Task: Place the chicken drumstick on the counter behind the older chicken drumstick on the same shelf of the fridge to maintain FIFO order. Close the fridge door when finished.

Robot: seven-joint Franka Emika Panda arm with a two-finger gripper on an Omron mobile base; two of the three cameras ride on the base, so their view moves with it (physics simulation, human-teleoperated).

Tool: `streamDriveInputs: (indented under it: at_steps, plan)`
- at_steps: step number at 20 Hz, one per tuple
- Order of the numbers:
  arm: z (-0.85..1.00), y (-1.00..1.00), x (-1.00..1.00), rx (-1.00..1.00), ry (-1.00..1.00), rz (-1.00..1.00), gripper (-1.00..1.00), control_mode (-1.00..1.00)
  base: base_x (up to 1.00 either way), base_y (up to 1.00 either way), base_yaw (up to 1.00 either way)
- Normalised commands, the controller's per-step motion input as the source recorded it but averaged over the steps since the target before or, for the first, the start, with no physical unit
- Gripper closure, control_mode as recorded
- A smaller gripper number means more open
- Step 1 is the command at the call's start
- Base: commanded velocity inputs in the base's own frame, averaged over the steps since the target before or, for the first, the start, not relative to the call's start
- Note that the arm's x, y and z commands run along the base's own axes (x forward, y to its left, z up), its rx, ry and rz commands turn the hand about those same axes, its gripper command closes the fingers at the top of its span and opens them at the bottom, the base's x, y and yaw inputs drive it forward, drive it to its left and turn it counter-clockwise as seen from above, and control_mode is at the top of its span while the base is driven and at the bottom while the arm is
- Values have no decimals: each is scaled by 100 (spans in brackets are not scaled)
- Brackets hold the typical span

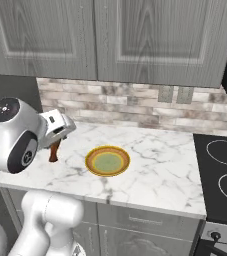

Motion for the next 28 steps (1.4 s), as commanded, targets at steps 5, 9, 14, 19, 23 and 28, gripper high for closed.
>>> streamDriveInputs:
  at_steps: [5,9,14,19,23,28]
  plan:
    - [-21,35,-4,-8,0,0,100,-100,0,0,0]
    - [-19,-10,-3,1,0,1,100,-100,0,0,0]
    - [0,-24,-8,2,0,3,100,100,-37,-32,6]
    - [0,0,0,0,0,0,100,100,-100,-3,14]
    - [0,0,0,0,0,0,100,100,-100,-11,18]
    - [0,0,0,0,0,0,100,100,-100,-20,33]
